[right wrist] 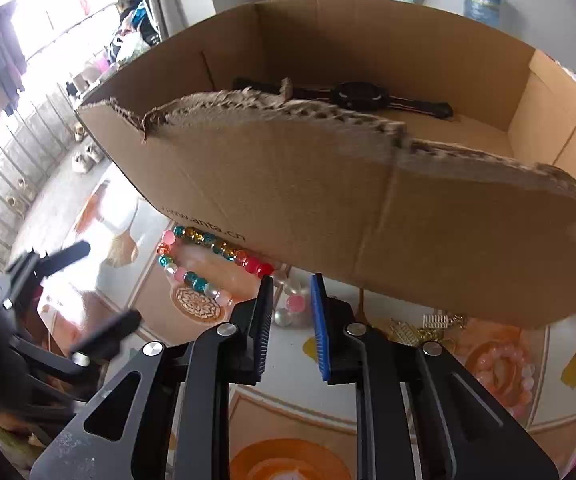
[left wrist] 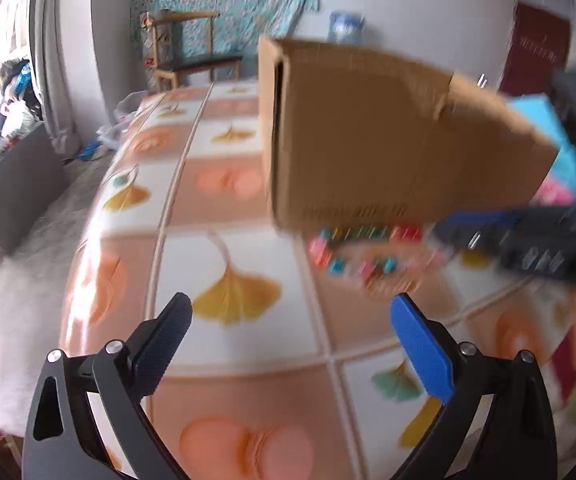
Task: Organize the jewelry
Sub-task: 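Grasp the multicolour bead bracelet with the left gripper, then lift the bead bracelet with the left gripper over the box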
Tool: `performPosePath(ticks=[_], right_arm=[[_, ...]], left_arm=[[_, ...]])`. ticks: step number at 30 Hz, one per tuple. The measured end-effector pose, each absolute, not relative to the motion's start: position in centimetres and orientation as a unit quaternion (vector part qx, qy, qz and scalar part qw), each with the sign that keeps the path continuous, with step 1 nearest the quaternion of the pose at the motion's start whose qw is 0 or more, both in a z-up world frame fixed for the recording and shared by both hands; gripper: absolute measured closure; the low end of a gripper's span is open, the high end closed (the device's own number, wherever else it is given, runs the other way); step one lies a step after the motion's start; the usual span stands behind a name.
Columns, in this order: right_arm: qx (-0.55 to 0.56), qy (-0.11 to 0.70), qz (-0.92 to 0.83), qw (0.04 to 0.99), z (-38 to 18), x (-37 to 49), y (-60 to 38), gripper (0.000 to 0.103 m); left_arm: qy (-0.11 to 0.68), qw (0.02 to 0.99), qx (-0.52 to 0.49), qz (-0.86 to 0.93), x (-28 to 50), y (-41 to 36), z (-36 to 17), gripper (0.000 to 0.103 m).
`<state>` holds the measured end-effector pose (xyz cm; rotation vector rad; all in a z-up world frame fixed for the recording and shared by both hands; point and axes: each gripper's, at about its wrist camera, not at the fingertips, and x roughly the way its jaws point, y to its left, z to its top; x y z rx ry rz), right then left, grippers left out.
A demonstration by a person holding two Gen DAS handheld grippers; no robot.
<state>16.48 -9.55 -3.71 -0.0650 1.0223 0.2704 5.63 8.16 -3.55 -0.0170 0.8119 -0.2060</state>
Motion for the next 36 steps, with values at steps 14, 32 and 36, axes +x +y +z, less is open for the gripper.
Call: performPosePath(ticks=[14, 32, 36], right_arm=[[-0.054, 0.485, 0.146, 0.861, -5.0, 17.4, -8.6, 0.091], [-0.043, 0.482, 0.209, 0.850, -5.3, 13.9, -8.2, 0.091], [-0.005, 0.494, 0.218, 0.842, -5.6, 14.0, -9.0, 0.087]], left_arm=[[0.428, 0.898, 0.008, -0.099, 10.0, 5.6, -4.0, 0.076], [0.466, 0.881, 0.018, -0.079, 5.4, 5.7, -3.8, 0.093], [0.464, 0.882, 0.012, -0.079, 5.4, 5.8, -3.9, 0.093]])
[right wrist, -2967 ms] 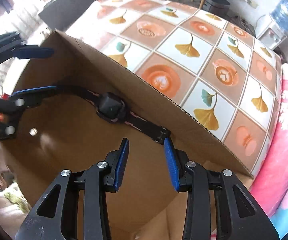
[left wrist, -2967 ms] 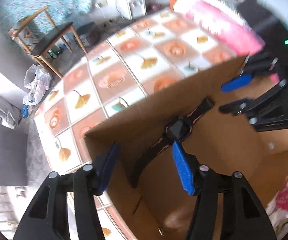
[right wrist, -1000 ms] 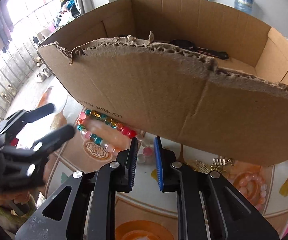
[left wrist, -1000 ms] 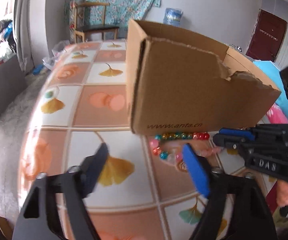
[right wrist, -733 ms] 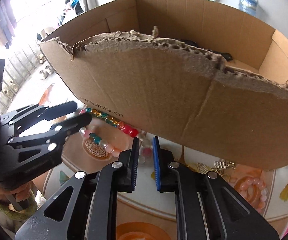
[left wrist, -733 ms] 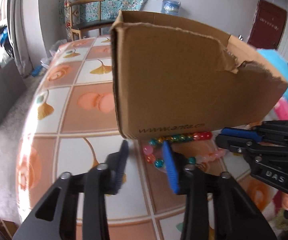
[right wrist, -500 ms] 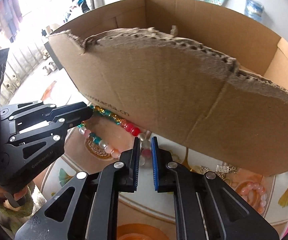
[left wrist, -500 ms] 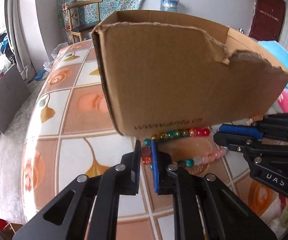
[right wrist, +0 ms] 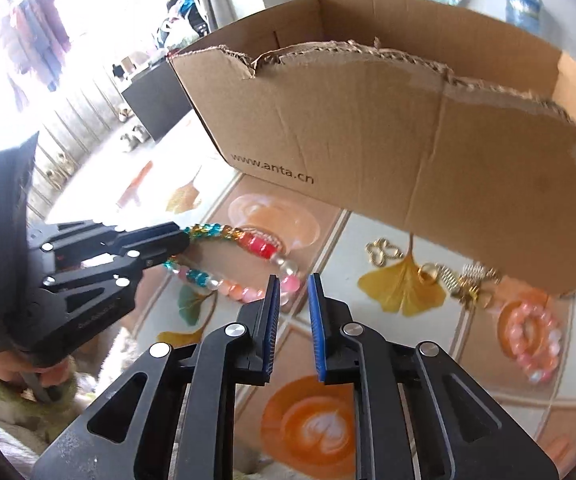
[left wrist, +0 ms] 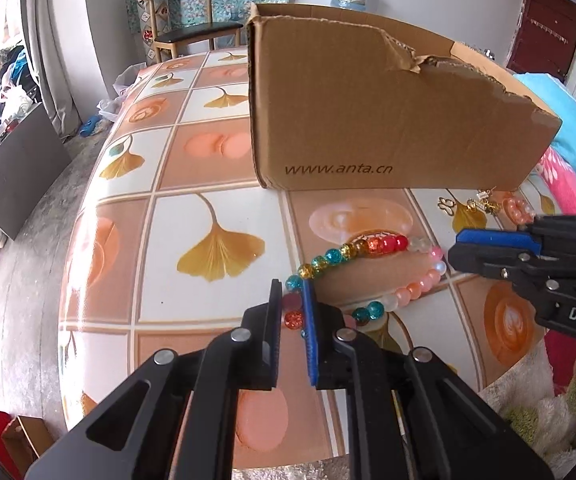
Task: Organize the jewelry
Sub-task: 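Lift the bead bracelet with the left gripper over the box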
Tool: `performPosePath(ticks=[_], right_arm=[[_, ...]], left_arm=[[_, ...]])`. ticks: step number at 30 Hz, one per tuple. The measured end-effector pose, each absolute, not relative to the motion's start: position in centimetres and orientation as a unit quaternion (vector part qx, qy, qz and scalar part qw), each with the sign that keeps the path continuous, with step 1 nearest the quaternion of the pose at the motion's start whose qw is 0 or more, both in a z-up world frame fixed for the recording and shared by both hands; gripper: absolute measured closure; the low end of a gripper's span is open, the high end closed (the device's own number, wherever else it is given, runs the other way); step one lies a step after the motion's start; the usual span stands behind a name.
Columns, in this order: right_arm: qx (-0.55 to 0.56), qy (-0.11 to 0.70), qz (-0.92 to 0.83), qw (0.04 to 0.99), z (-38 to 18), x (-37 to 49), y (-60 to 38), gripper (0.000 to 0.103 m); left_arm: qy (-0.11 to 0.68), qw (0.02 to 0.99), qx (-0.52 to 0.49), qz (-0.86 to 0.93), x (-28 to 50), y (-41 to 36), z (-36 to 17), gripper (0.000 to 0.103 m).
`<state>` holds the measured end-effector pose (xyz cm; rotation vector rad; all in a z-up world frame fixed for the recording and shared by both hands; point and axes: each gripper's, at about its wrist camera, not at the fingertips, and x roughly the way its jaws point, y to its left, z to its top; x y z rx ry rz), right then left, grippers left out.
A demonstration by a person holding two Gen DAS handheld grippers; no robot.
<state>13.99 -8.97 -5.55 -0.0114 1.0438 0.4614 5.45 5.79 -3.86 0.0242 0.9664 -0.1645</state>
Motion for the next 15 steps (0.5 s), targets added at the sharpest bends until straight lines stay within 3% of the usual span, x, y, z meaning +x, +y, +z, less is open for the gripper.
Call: performPosePath(ticks=[5, 7, 15], right_arm=[[0.002, 0.496, 0.204, 0.844, -5.7, 14.8, -9.0, 0.087], [0.001, 0.496, 0.203, 0.844, -5.5, 15.5, -8.4, 0.081], [-0.073, 0.493, 0.182, 0.848, -5.9, 15.6, -5.5, 0.085]], left_arm=[[0.463, 0.882, -0.003, -0.085, 5.5, 6.3, -3.9, 0.093], [0.462, 0.882, -0.002, -0.089, 5.6, 6.3, -3.9, 0.093], [0.462, 0.881, -0.010, -0.100, 5.6, 6.8, -4.0, 0.093]])
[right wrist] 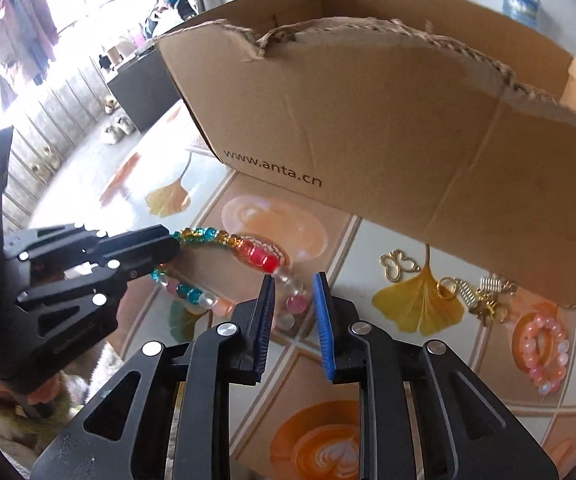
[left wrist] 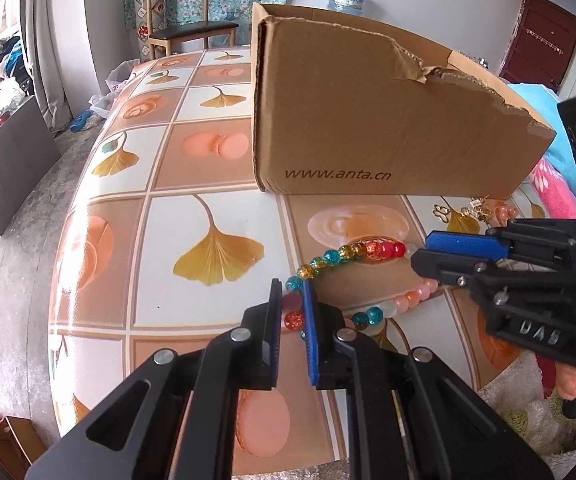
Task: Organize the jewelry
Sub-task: 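Lift the bead bracelet with the left gripper over the box, then lower the bead bracelet into the box and open the left gripper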
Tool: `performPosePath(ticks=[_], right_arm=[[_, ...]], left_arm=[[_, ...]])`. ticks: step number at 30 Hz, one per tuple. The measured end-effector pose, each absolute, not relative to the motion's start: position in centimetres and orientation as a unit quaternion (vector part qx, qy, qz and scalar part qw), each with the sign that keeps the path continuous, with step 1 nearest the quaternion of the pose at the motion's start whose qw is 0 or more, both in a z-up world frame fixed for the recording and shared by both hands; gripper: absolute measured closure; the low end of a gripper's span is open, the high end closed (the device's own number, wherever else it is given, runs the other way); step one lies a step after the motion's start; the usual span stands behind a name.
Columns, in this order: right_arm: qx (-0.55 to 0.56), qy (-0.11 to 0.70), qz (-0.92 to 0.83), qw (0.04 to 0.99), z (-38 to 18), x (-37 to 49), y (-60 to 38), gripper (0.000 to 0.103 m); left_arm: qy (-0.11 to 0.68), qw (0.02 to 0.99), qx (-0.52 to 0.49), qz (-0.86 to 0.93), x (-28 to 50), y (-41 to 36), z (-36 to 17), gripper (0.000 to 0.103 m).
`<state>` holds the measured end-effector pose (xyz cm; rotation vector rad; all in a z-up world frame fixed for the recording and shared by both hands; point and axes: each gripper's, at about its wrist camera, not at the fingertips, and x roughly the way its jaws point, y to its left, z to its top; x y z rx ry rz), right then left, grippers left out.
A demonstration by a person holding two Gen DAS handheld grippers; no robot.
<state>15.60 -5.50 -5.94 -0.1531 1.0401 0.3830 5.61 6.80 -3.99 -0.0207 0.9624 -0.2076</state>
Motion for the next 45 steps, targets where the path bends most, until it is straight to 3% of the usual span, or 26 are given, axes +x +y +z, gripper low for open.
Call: performPosePath(ticks=[4, 23, 33, 38, 41, 45], right_arm=[[-0.092, 0.486, 0.174, 0.852, -6.0, 15.5, -4.9, 0.095], [-0.057, 0.433, 0.176, 0.882, -2.5, 13.3, -8.2, 0.096], [-0.071, 0.321, 0.199, 0.923, 5.5, 10.9, -9.7, 0.096], [-0.098, 0.262, 0.210, 0.937, 10.6, 13.3, -10.5, 0.096], [-0.103, 0.278, 0.217, 0.930, 11.7, 17.1, -11.3, 0.096], [-0.085, 0.362, 0.234, 0.898, 10.6, 24.2, -12.5, 0.096]], left_arm=[[0.460, 0.881, -0.024, -0.104, 5.9, 7.1, -4.0, 0.093], [0.409, 0.906, -0.018, -0.107, 4.5, 6.8, -1.6, 0.093], [0.295, 0.947, 0.016, -0.124, 2.6, 6.4, 8.5, 0.093], [0.240, 0.958, 0.037, -0.151, 5.3, 5.7, 13.9, 0.093], [0.244, 0.955, 0.053, -0.159, 8.6, 5.0, 15.1, 0.093], [0.318, 0.928, 0.083, -0.178, 15.8, 3.3, 13.5, 0.093]])
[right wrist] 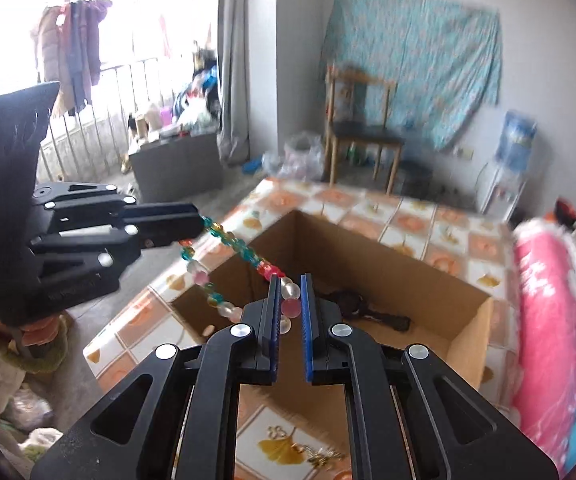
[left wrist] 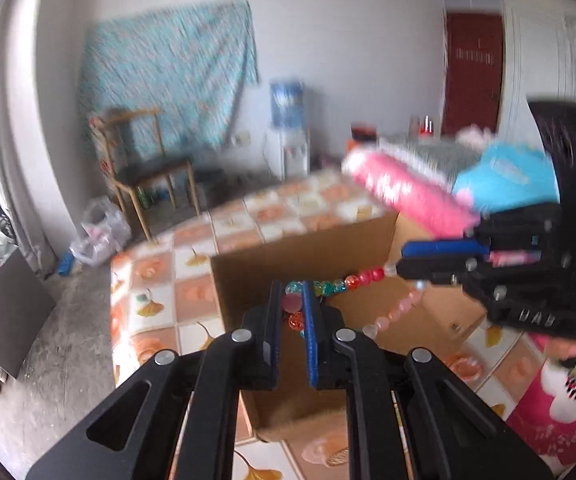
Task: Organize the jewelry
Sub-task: 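Lower the bead bracelet into the box and open the left gripper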
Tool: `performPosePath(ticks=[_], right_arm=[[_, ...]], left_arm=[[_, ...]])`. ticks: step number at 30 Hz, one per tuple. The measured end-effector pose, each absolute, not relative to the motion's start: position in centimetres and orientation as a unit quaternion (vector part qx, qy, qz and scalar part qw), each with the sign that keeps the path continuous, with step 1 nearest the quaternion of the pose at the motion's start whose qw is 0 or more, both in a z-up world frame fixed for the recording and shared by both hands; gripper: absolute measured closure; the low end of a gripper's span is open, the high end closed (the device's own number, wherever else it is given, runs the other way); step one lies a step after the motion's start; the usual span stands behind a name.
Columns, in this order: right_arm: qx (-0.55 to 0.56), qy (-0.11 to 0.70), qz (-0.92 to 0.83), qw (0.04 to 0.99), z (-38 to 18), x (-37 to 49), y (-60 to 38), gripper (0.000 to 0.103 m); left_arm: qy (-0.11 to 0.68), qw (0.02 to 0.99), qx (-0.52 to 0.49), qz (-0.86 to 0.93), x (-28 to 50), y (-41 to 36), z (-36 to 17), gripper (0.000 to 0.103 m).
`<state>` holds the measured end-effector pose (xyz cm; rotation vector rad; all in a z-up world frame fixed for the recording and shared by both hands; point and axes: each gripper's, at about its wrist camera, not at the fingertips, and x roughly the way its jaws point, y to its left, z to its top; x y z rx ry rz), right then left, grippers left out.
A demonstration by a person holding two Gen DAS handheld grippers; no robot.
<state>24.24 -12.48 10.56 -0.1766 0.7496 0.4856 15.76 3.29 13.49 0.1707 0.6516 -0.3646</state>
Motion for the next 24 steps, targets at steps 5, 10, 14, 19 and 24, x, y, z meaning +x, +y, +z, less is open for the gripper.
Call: performPosePath(ticks=[5, 10, 14, 19, 24], right_arm=[[-0.060, 0.489, 0.241, 0.836, 5.6, 31.9, -13.0, 0.096], [-0.063, 0.573, 0.246, 0.779, 0.9, 35.3, -12.3, 0.096], [-0.071, 0.617, 0.246, 0.744, -2.0, 36.8, -11.6, 0.095], [-0.064, 0.647, 0.237, 0.722, -4.0, 38.0, -11.3, 0.092], [-0.048, 0.640, 0.234, 0.731, -3.3, 38.3, -12.0, 0.085]], left_arm=[[0.412, 0.884, 0.140, -0.170, 22.4, 1.2, 8.4, 0.093], [0.495, 0.833, 0.177, -0.173, 26.1, 0.5, 3.7, 0.093], [0.511, 0.812, 0.233, -0.162, 27.0, -0.3, 2.3, 0.093], [0.526, 0.792, 0.268, -0.155, 27.4, -0.7, 1.7, 0.092], [0.529, 0.790, 0.268, -0.158, 27.2, -0.9, 2.2, 0.085]])
